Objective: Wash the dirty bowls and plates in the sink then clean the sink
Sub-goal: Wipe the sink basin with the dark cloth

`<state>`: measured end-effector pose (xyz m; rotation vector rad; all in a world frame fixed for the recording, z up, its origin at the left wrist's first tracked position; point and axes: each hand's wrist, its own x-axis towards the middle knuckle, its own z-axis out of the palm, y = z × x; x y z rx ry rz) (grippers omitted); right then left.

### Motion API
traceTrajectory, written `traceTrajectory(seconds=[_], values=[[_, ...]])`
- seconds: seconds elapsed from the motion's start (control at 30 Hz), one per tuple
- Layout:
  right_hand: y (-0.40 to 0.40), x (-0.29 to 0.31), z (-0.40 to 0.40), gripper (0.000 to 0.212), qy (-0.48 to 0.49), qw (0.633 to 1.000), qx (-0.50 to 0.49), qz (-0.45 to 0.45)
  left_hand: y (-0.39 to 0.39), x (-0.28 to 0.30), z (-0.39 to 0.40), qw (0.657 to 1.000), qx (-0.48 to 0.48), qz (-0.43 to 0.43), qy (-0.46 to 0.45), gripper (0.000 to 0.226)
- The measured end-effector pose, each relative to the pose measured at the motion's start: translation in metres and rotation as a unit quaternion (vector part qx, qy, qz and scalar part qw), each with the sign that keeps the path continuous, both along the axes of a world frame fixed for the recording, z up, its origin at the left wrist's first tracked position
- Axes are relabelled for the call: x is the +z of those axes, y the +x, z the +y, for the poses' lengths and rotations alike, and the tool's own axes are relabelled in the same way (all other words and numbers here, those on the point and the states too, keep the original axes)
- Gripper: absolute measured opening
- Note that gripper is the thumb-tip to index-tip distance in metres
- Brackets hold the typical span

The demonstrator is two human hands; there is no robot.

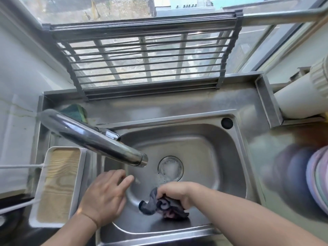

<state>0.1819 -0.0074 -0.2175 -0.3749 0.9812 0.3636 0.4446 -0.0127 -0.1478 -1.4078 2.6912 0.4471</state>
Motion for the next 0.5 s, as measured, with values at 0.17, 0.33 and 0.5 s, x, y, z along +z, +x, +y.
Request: traceTrajectory(seconds=[0.17,0.33,0.5], values=[[-0.07,0.012,-0.047,0.037,-0.019,0.998,-0.053,0.02,0.002,0.0,0.0,1.0,0.0,-0.003,0.005,0.045],[-0.128,0.0,-0.056,0.022,-0.195,0.944,0.156,0.216,-0.002,0.004,0.0,1.0,0.0,0.001,0.003,0.042],[-0.05,-0.008,-0.003,0.028,-0.198,0.957,0.157,0.14,-0.002,0.005,0.0,1.0,0.002,-0.005,0.012,0.041]])
